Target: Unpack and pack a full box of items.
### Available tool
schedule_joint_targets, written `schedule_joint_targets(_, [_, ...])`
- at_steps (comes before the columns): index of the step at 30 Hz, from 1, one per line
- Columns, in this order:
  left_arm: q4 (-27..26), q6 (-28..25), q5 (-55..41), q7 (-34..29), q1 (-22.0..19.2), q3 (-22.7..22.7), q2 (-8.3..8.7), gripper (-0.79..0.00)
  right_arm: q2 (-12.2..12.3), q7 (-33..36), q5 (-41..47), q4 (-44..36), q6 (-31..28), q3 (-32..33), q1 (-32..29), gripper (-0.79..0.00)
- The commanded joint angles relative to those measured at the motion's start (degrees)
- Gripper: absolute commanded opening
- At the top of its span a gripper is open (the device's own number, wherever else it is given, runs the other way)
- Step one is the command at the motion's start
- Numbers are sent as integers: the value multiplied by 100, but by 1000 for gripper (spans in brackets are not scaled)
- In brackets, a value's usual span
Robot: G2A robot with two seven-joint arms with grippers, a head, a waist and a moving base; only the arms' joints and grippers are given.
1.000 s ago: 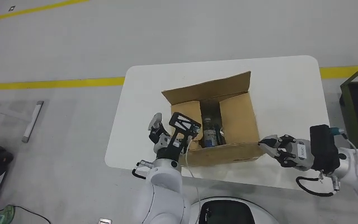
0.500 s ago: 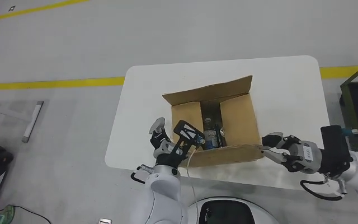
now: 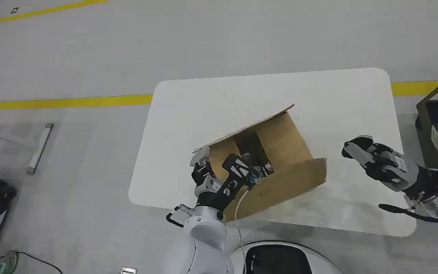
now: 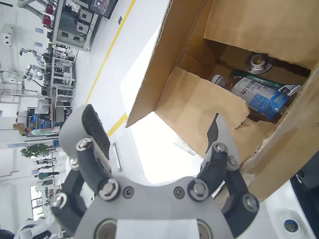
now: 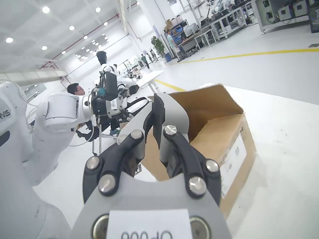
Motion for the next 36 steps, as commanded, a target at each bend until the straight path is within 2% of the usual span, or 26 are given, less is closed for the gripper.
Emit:
schedule_joint_targets(1, [0, 2, 7, 12, -11, -6, 4, 0, -6, -12, -20, 21, 34, -25, 35, -785])
schedule_joint_targets(5, [0, -38, -31, 34, -28, 8, 10, 0, -13, -25, -126, 63, 280, 5, 114, -785])
schedule_joint_targets(10, [0, -153, -94, 45, -51, 22, 21, 0, -11, 174, -226, 121, 1030, -106, 407, -785])
schedule_joint_targets(15, [0, -192, -112, 49, -76, 32, 31, 0, 1, 768, -531, 321, 1527, -656, 979, -785])
schedule_joint_targets(18, [0, -205, -114, 55, -101, 33, 36, 0, 1, 1141, -587, 459, 1621, -1014, 1323, -785])
schedule_joint_targets(24, [0, -204, -141, 40, -163, -41, 44, 0, 37, 2149, -134, 667, 1390, -1350, 1657, -785])
schedule_joint_targets(30, [0, -210, -188, 17, -195, -105, 53, 0, 126, 3224, 728, 788, 971, -1216, 1671, -785])
schedule_joint_targets(36, [0, -188, -234, -20, -289, -193, 56, 0, 204, 3842, 980, 700, 727, -1037, 1507, -785])
